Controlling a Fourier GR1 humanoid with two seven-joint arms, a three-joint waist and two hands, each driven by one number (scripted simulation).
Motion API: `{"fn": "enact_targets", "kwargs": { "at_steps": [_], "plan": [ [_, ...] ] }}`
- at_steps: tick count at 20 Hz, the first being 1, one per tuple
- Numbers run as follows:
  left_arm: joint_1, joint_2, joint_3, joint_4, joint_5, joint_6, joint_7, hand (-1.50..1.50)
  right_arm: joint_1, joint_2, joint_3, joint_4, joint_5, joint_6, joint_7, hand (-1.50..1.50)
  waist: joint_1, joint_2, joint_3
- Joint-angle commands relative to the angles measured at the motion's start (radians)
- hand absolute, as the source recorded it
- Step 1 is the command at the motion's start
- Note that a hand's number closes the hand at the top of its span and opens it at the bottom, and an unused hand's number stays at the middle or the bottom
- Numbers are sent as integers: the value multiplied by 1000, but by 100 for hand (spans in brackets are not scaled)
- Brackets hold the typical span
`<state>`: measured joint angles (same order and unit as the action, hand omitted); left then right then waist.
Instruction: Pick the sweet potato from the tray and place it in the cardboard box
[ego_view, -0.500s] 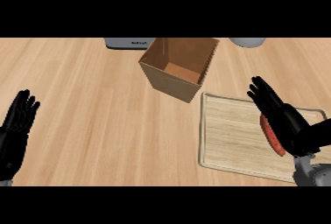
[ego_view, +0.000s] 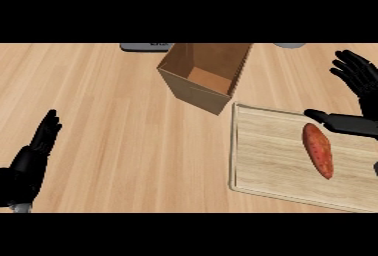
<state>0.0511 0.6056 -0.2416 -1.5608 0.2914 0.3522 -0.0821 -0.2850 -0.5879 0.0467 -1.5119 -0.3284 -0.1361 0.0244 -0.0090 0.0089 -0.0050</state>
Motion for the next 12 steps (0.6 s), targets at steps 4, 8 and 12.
{"fn": "enact_targets", "kwargs": {
  "at_steps": [4, 8, 12],
  "plan": [
    [-71, -67, -64, 50, -90, 49, 86, 0, 47, 93, -179, 223, -57, -4, -275, -150, 5, -4, 7],
    [-26, -79, -78, 1, -114, 45, 98, 0, 63, -113, -133, 217, 36, 172, -215, -150, 13, -8, 6],
    [-35, -64, -53, 39, -96, 18, 84, 0, 60, -294, -52, 223, 196, 236, -161, -150, 19, -7, 3]
  ]
}}
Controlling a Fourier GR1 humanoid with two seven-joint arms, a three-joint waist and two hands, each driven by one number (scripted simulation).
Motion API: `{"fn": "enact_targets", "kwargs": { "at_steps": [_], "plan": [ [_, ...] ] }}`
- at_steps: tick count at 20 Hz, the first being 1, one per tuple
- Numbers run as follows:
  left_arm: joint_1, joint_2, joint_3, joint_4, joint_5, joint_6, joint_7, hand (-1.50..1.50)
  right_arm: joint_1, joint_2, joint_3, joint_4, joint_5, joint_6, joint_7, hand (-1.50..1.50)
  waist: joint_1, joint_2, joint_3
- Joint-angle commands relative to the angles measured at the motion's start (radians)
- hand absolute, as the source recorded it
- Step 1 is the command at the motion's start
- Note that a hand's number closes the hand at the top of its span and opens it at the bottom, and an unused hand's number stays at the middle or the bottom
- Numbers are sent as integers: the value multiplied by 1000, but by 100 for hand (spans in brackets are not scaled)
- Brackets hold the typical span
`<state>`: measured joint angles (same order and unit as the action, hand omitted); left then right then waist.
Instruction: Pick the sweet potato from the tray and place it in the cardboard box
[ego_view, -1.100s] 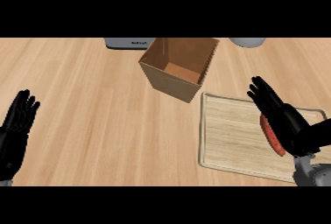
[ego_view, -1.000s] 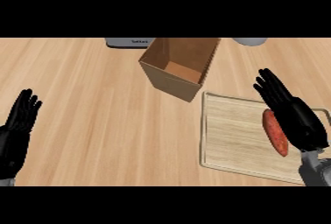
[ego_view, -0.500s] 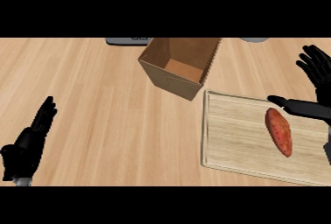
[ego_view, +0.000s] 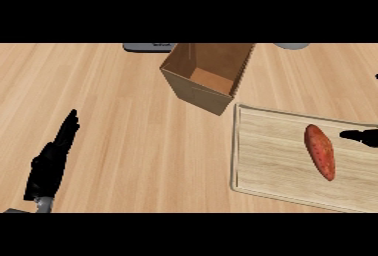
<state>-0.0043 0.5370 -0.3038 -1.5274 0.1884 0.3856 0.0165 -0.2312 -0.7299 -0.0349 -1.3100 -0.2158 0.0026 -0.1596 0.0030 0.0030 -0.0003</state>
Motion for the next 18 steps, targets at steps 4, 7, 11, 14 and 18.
{"fn": "enact_targets", "kwargs": {
  "at_steps": [4, 7, 11, 14, 18],
  "plan": [
    [-28, -24, -9, 24, -15, -1, 25, 0, -23, -260, 121, -3, 134, 258, 114, -150, 8, 1, -2],
    [-33, -11, 6, 15, -17, -3, 29, 0, -15, -342, 186, -69, 145, 400, 196, -150, 6, -4, -3],
    [-25, -5, 25, 22, -9, -34, 28, 0, -32, -319, 247, -116, 152, 490, 285, -150, 7, -3, -1],
    [-58, -38, 39, 52, -30, -34, 32, 0, -36, -312, 229, -180, 133, 544, 376, -150, -5, -4, -1],
    [-49, -84, 17, 41, -94, -27, 43, 0, -50, -212, 231, -215, 200, 517, 500, -150, -2, -3, 0]
  ]
}}
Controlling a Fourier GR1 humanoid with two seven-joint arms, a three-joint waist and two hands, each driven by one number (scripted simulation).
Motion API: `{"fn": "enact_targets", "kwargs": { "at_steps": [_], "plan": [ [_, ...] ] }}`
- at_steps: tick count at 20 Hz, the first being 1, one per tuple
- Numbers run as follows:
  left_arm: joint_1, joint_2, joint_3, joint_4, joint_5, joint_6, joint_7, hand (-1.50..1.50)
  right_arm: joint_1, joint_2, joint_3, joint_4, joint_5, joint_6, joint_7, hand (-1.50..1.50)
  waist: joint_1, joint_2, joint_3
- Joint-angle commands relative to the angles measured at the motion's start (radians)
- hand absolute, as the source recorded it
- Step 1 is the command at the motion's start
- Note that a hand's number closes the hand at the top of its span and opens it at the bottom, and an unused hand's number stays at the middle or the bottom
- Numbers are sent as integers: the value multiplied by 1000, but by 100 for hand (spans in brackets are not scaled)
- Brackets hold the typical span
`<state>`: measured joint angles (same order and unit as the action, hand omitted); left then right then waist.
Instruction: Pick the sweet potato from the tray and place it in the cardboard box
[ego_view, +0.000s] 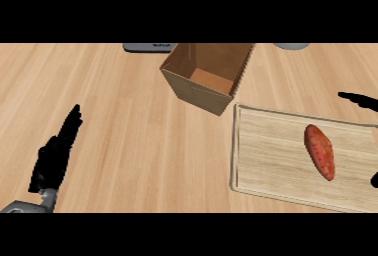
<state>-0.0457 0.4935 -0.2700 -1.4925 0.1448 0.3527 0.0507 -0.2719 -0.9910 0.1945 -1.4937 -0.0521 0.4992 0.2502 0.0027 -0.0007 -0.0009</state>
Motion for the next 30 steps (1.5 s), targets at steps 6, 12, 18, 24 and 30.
{"fn": "enact_targets", "kwargs": {
  "at_steps": [6, 12, 18, 24, 30],
  "plan": [
    [-26, -104, -1, 17, -100, 15, 36, 0, 58, 94, -44, -126, 92, 39, 181, -150, -8, -1, 1],
    [56, -47, 76, -74, -80, -84, 42, 0, 4, 214, -25, -38, 217, 74, 216, -150, 5, 0, 1],
    [1, -137, 75, -75, -156, -51, 106, 0, 65, 291, -52, -5, 340, 49, 101, -150, 1, 1, 1],
    [-17, -173, 137, -41, -190, -108, 102, 0, 82, 337, -144, -61, 373, 122, 122, -150, -3, 0, 1],
    [48, -213, 157, -44, -228, -133, 42, 0, 86, 410, -142, -23, 486, 106, 72, -150, -1, 1, 1]
  ]
}}
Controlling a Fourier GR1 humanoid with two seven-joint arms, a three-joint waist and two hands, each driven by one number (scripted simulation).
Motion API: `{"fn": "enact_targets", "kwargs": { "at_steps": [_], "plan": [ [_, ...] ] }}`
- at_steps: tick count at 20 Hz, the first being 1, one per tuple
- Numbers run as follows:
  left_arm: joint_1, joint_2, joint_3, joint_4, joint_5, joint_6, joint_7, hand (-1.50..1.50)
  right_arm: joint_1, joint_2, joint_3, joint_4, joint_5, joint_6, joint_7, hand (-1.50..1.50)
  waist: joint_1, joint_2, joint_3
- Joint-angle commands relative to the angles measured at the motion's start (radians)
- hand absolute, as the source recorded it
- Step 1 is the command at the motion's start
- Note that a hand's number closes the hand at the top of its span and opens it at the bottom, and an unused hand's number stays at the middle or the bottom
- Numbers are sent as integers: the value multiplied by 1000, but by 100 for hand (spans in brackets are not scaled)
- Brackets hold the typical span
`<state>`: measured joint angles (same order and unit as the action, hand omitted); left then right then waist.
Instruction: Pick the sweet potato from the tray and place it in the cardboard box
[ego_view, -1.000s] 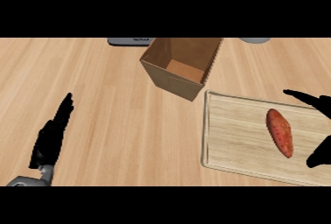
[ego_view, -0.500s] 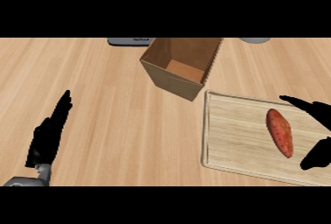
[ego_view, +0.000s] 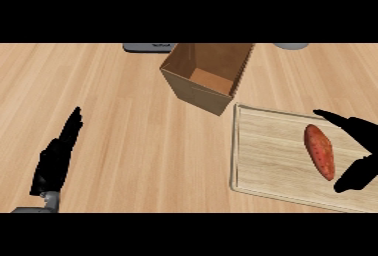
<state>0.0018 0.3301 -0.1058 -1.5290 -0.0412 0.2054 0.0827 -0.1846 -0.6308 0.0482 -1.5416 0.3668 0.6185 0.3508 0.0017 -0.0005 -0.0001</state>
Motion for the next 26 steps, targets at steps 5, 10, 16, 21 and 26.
{"fn": "enact_targets", "kwargs": {
  "at_steps": [5, 10, 16, 21, 26],
  "plan": [
    [10, -43, 42, 19, -51, -51, -38, 0, -20, 80, -27, 44, 101, 33, -30, -150, 1, 1, 0],
    [-54, -54, 92, 64, -52, -99, -20, 0, 12, 92, -83, -1, 117, 74, -34, -150, -2, 0, 0],
    [69, -102, 58, -77, -116, -62, 17, 0, 36, 133, -56, 55, 203, 39, -109, -150, 1, 0, 0],
    [37, -90, 92, -59, -104, -101, 17, 0, 24, 154, -23, 136, 288, -58, -220, 150, 1, 0, 0],
    [-21, -64, 135, -16, -91, -135, 34, 0, 4, 145, -30, 103, 387, -171, -217, 150, -1, 1, 0]
  ]
}}
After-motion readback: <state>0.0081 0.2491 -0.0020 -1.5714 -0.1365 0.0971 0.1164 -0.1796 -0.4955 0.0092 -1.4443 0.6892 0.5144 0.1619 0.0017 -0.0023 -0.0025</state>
